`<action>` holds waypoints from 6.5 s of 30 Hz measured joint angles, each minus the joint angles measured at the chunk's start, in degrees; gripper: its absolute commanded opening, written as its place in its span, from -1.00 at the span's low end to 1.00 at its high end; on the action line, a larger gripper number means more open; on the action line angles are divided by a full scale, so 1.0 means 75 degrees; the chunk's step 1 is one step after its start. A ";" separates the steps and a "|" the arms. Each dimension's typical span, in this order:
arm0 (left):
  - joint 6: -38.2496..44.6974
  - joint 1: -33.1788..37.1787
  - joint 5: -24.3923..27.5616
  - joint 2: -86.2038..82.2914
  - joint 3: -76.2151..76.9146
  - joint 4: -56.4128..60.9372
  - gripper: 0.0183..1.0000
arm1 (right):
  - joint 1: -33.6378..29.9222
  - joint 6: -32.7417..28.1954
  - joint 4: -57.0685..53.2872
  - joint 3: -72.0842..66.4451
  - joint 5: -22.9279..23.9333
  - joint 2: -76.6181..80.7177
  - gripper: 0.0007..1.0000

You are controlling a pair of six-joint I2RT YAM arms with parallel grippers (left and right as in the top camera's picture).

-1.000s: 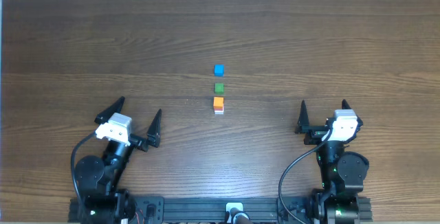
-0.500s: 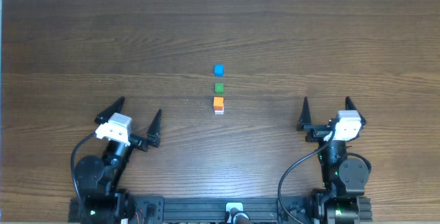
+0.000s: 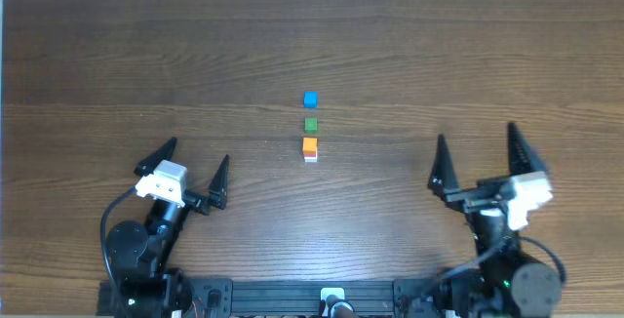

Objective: Stack Cubes

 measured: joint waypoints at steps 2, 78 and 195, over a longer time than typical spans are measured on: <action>0.0000 0.0000 -0.0003 0.0006 0.0000 0.0009 1.00 | 0.0000 -0.0003 -0.0312 0.0912 -0.0146 0.0554 0.98; 0.0000 0.0000 0.0003 -0.0026 0.0000 0.0000 1.00 | 0.5222 0.3678 -0.9699 1.1943 0.1472 1.6795 0.91; 0.0000 0.0000 0.0000 -0.0026 0.0000 0.0003 1.00 | 0.5782 0.4651 -0.9801 1.0060 0.1498 1.3933 -0.98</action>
